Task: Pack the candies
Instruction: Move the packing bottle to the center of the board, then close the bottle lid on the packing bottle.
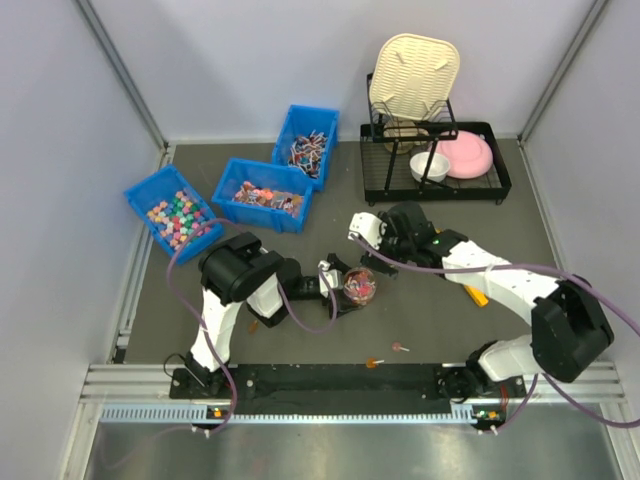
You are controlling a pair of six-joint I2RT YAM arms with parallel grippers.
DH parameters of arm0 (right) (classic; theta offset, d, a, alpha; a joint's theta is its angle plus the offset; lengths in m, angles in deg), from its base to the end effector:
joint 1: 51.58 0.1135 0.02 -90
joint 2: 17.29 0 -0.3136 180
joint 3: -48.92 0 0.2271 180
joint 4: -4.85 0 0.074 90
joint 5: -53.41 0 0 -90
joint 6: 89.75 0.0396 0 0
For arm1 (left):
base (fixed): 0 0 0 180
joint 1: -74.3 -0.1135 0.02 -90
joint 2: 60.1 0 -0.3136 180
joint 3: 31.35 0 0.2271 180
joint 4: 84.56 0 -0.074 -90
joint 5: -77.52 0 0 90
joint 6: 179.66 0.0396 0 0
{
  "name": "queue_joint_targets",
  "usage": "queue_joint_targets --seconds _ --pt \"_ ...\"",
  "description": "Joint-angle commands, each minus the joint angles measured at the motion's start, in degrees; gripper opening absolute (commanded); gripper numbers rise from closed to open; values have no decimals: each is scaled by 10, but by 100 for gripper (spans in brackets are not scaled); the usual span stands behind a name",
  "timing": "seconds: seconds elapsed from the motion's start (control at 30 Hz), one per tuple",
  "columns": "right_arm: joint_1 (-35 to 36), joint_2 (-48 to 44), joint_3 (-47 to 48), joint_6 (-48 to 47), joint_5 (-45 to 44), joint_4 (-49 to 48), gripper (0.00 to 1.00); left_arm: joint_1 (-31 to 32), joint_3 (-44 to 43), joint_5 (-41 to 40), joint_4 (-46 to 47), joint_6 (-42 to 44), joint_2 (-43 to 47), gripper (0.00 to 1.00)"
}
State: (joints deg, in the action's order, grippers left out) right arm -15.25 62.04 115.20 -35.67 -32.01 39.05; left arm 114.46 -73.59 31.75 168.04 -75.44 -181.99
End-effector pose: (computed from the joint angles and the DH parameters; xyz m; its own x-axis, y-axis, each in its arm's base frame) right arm 0.2077 0.1567 0.2871 -0.1070 -0.8046 -0.5841 -0.8607 0.3691 -0.3507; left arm 0.2329 -0.2327 0.1438 0.1526 0.1016 -0.9831 0.9839 0.0786 0.1608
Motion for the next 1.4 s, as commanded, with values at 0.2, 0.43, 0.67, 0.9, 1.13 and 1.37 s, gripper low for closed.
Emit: queue_joint_targets --seconds 0.2,0.43,0.67,0.9,1.13,1.37 --pt "-25 -93 12 -47 18 113 79 -6 11 -18 94 23 -36 99" --pt "-25 -105 0 -40 64 157 79 -6 9 -18 94 21 -36 99" --pt "-24 -74 21 -31 105 180 78 -7 6 -20 94 20 -38 99" --pt "-8 -49 28 -25 115 178 77 -7 6 -20 94 18 -38 99" --pt "14 -41 42 -21 117 180 77 -7 5 -20 94 16 -38 99" --pt "37 -3 68 -20 110 180 77 -8 5 -22 94 14 -38 99"
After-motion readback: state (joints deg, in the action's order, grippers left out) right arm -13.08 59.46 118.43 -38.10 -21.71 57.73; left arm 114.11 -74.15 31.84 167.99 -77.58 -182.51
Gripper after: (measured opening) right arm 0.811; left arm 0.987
